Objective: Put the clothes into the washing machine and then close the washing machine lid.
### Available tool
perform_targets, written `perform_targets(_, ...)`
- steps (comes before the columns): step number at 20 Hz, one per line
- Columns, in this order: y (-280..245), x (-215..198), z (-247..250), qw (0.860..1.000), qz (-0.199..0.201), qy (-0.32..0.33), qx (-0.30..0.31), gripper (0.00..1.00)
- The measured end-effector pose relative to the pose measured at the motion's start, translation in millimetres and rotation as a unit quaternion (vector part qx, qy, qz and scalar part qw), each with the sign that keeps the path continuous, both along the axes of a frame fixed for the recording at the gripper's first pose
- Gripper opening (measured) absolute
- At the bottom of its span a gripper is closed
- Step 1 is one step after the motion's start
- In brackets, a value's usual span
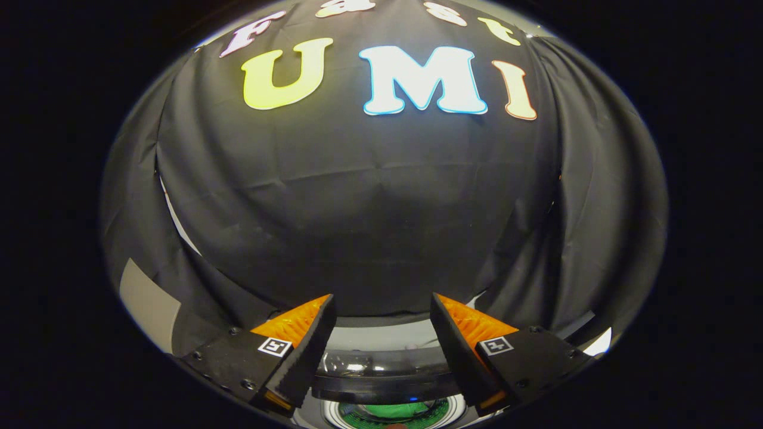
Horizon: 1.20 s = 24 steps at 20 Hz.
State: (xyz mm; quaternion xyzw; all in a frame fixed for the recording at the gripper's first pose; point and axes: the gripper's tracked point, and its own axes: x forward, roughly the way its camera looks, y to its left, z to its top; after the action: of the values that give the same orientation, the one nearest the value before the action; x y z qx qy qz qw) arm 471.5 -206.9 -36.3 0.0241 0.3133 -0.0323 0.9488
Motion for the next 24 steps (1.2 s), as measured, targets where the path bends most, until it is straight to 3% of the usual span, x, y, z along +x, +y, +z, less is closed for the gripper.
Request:
perform_targets(13, 0.7, -6.1, -1.7, 1.000, 0.010, 0.029, 0.002, 0.98)
perform_targets(24, 6.9, -59.8, -1.5, 1.000, 0.012, 0.009, -0.002, 0.98)
